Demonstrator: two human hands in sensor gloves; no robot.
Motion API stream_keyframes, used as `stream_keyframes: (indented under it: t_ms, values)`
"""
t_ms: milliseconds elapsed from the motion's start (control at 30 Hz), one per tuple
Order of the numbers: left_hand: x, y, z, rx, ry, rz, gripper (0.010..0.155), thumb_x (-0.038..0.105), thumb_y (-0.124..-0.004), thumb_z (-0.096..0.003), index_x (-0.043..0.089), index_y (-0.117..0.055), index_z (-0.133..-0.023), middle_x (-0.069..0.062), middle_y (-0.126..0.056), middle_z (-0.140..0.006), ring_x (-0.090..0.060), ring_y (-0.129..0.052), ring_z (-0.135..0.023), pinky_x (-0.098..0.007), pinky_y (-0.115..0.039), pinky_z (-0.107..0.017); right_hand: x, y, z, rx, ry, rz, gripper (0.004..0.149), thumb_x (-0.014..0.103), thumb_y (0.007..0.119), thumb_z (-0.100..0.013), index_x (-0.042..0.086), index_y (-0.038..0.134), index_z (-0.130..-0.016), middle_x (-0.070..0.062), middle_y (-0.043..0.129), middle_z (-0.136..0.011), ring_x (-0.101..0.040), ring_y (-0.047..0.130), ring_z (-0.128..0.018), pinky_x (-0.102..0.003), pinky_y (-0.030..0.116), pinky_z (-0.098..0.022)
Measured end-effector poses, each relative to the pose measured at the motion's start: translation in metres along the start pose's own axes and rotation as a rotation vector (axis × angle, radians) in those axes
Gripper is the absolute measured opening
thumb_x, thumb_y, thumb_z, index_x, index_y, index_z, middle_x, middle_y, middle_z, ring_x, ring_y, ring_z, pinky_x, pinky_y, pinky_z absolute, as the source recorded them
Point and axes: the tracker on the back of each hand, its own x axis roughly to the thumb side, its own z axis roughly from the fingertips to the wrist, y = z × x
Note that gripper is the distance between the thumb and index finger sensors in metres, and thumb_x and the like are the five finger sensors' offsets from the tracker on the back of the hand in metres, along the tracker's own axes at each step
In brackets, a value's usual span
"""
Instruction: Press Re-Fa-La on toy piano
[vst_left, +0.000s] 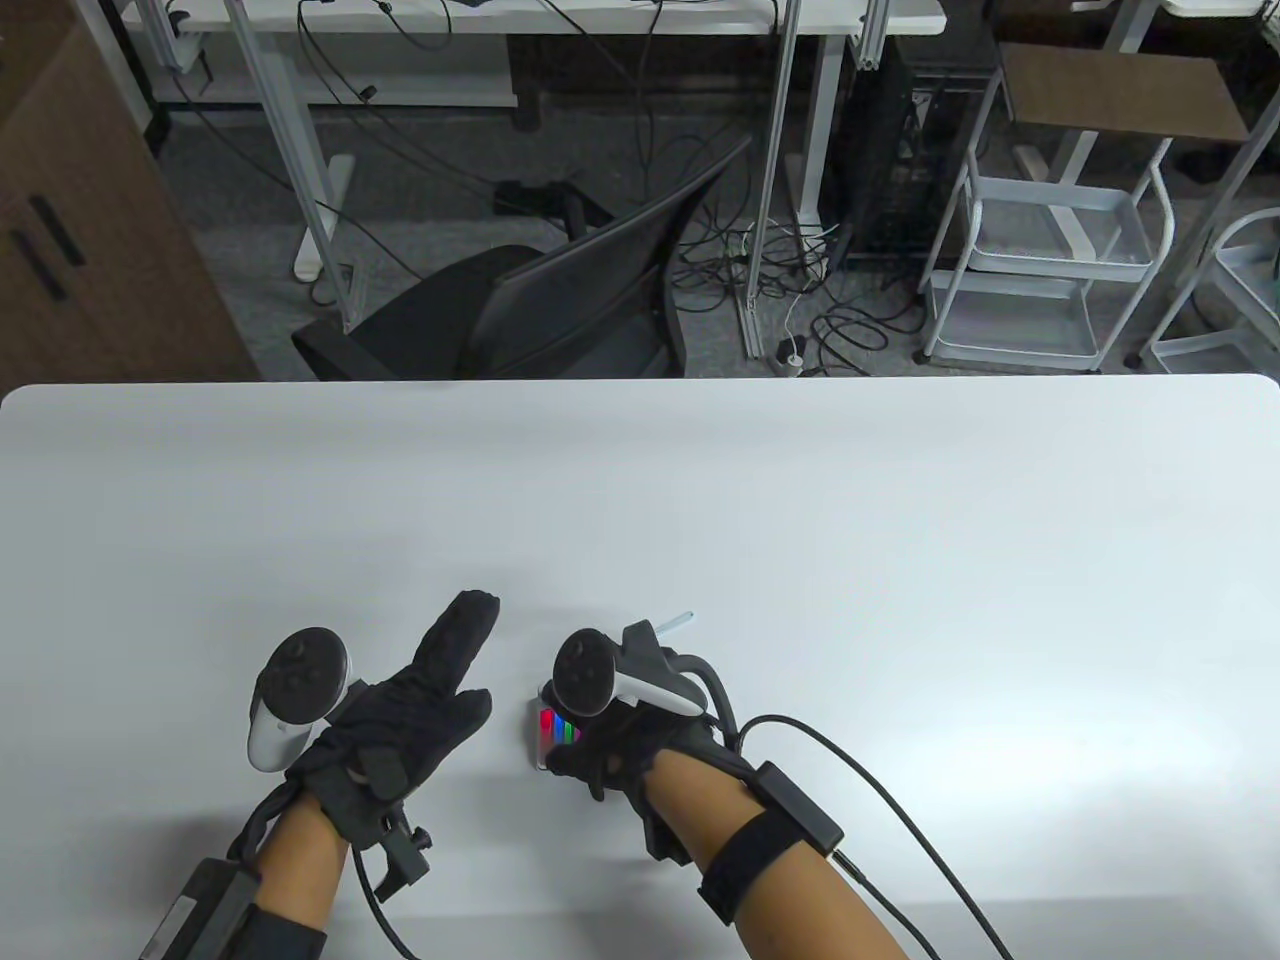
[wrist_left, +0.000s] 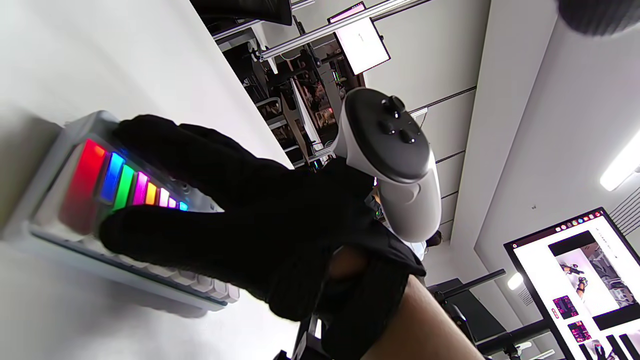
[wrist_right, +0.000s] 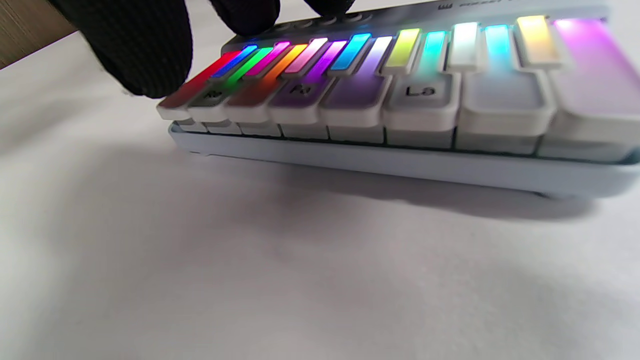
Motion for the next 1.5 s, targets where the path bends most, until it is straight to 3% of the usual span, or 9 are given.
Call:
stream_keyframes:
  t_ms: [1500]
  values:
    - [-0.0001, -0.0006, -0.0001, -0.002, 0.002, -0.005, 0.091, 0.079, -0.064, -0.0487, 0.035, -0.019, -0.114, -0.003, -0.003, -0.118, -0.04, 0.002, -0.11, -0.071, -0.009, -0.063, 0.0012, 0.0038, 0.004, 0.016, 0.004, 0.028, 0.077, 0.055, 0.088, -0.048, 0.032, 0.046, -0.108, -0.009, 0.034, -0.115, -0.047, 0.033, -0.109, -0.071, 0.021, -0.068]
